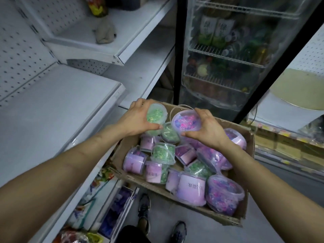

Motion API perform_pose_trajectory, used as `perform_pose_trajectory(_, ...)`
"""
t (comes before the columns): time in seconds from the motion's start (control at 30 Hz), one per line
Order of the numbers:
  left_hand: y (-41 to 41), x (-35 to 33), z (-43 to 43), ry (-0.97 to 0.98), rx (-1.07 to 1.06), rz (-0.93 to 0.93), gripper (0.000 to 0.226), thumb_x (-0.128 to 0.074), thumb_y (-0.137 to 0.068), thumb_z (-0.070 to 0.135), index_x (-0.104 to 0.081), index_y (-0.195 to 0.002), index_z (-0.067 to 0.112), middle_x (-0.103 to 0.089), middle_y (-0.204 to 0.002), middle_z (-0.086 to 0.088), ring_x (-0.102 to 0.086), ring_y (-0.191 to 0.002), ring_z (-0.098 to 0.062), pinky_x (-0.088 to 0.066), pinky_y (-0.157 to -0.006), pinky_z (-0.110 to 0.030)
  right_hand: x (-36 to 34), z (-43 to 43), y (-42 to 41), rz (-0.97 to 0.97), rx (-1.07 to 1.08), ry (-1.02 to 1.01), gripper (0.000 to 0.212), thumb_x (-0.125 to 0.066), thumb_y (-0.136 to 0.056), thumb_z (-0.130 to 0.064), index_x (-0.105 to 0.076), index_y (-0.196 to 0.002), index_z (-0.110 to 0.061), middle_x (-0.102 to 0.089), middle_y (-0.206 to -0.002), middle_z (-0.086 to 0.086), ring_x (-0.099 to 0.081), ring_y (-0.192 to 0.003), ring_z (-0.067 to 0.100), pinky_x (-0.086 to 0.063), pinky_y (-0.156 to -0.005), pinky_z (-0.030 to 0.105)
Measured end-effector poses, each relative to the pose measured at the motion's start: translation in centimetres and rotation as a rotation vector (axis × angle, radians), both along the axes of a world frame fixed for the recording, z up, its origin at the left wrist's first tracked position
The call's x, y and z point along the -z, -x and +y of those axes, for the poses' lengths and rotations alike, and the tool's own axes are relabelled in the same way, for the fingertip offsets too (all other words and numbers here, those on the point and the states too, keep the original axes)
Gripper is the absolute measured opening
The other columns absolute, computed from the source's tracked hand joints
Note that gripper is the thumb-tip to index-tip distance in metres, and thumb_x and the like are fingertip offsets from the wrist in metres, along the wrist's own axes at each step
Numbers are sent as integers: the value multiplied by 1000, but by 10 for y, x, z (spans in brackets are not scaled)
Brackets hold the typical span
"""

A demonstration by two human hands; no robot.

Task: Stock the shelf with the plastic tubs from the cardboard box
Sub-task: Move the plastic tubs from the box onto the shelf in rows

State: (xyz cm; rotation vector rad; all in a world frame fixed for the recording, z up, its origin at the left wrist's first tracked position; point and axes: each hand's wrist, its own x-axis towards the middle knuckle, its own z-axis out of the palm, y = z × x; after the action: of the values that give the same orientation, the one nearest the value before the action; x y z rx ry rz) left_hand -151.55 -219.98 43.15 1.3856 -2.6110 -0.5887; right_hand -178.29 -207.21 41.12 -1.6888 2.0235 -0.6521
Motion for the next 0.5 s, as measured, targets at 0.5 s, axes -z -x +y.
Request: perform_pose_trajectory(0.5,-183,-137,66,114,-267,129,102,-81,-74,68,-36,-156,30,-42,-156,0,-42,-139,-18,-36,-116,-35,-122,-36,-138,-48,-342,215,103,-85,-71,-68,-48,-153,-17,-52,-148,2,-51,-136,20,-40,-112,31)
